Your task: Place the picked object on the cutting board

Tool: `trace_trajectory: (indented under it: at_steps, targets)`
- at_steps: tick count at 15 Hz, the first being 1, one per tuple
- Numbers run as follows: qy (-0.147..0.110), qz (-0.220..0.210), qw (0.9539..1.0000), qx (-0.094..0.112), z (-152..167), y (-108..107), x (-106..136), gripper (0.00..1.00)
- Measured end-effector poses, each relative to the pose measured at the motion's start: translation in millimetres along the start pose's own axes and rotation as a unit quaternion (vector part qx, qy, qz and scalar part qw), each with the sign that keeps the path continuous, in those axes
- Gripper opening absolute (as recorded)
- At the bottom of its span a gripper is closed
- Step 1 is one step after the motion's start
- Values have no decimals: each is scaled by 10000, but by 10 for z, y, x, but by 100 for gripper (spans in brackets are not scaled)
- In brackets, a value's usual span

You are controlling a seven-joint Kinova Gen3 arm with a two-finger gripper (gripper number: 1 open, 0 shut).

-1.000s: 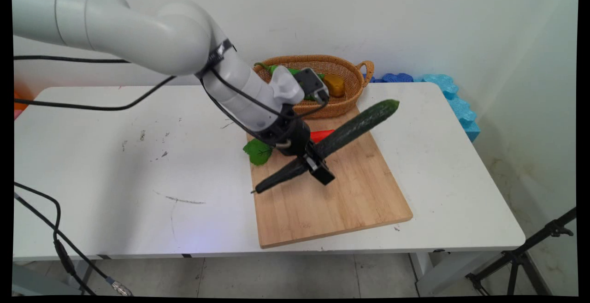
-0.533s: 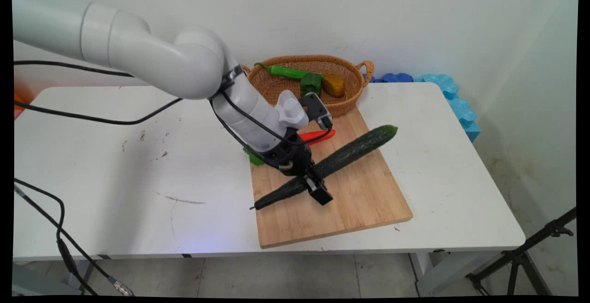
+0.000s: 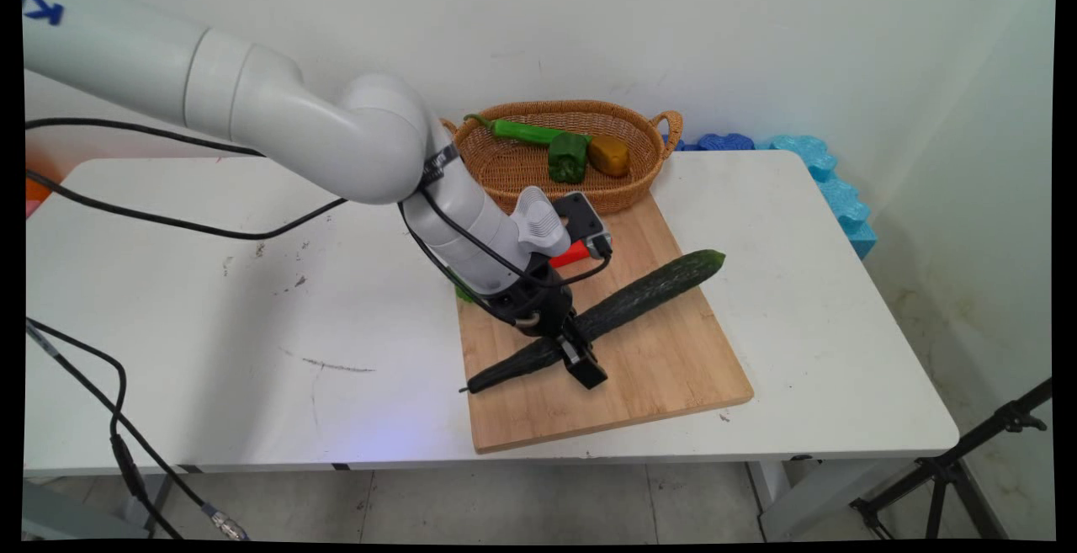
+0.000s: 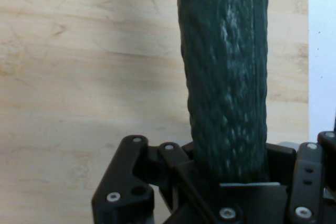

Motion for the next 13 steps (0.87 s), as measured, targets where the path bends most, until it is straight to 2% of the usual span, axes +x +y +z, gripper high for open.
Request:
trace_trajectory:
  at_steps: [2,3,13]
  targets:
    - [-23,8,10000,0,54,-7,-8,0]
    - [-31,16,10000,0,80,-11,-12,100]
    - [-66,94,9999,11,195,-11,-55,100]
